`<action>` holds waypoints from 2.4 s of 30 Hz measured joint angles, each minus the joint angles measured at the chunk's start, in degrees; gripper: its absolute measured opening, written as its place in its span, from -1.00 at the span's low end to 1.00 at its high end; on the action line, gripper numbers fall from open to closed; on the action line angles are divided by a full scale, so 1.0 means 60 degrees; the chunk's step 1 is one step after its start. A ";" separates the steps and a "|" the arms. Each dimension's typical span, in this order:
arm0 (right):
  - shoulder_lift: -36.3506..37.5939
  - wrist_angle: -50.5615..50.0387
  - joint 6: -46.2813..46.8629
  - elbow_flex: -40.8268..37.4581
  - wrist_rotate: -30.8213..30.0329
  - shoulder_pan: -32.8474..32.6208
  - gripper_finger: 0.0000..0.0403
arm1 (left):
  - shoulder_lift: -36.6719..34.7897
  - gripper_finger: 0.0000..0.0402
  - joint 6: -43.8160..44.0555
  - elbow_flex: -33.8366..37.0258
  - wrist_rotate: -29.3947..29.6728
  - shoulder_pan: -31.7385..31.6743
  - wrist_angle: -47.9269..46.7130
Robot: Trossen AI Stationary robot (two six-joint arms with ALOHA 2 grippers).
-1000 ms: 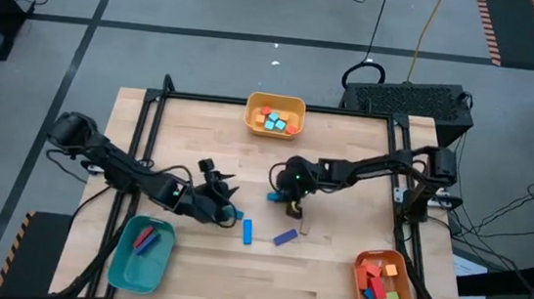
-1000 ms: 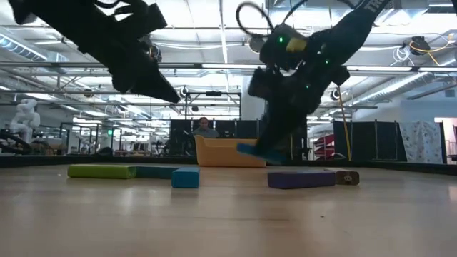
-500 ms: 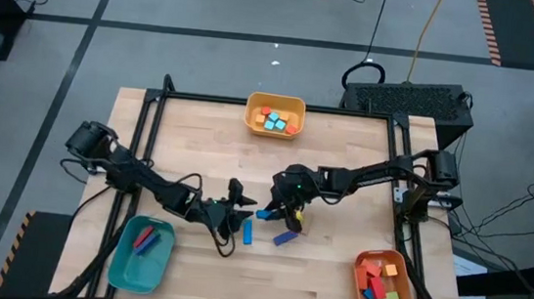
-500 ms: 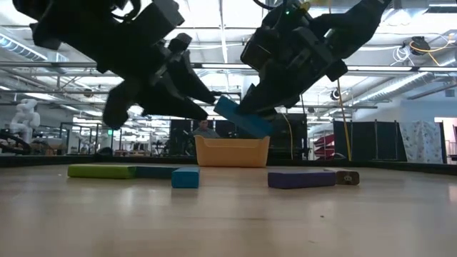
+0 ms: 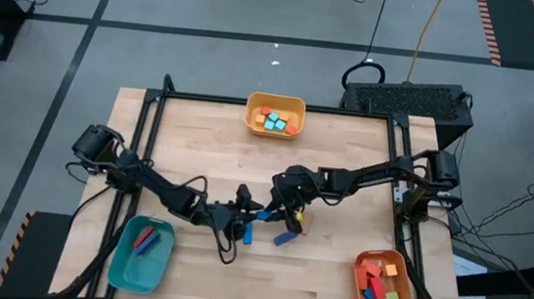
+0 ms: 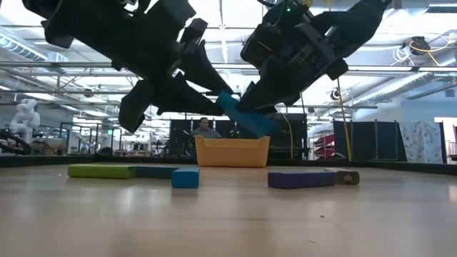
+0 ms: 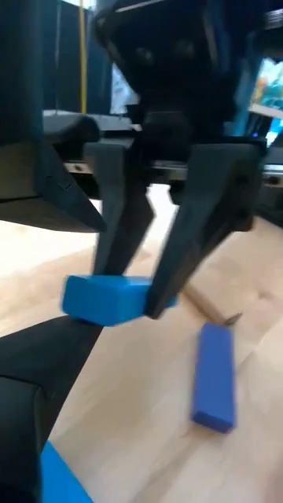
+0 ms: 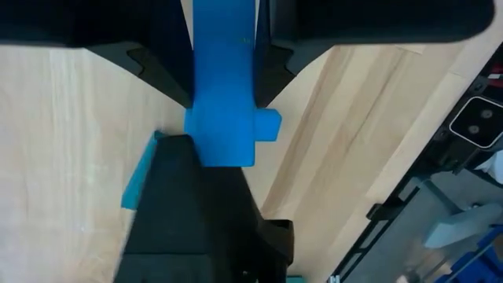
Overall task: Sort blocks by size
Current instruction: Put the top small blue rectangle block into the green bin
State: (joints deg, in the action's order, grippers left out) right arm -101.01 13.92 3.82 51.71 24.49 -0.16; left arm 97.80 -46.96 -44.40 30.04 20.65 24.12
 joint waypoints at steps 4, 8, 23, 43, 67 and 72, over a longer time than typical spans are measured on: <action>0.0007 0.0014 -0.0035 0.0017 0.0012 -0.0007 -0.56 | 0.0004 -0.12 -0.0067 0.0000 -0.0357 0.0025 0.0255; 0.0007 0.0007 -0.0034 0.0017 -0.0022 0.0000 -0.55 | 0.0020 -0.12 -0.0010 0.0000 -0.0721 0.0017 0.0275; 0.0000 0.0206 0.0010 0.0013 -0.0027 0.0004 -0.55 | 0.0033 -0.69 -0.0025 -0.0011 -0.1186 -0.0129 0.0134; 0.0000 0.0598 0.0467 -0.0007 0.0202 0.0011 -0.37 | 0.0055 -0.70 0.0148 -0.0173 -0.0447 0.0002 0.0295; 0.0062 -0.0368 -0.0297 0.0013 -0.3794 -0.0367 0.20 | -0.3348 -0.70 1.1341 -0.0436 0.1110 0.0690 -0.6197; -0.0196 0.0287 -0.0325 0.0013 -0.3815 -0.0646 0.20 | -0.4204 -0.70 1.4255 -0.0430 -0.0191 0.1125 -0.8015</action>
State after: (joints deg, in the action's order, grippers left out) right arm -102.19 15.64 1.87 51.79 1.60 -4.04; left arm 72.57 38.57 -46.98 28.89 27.40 -23.97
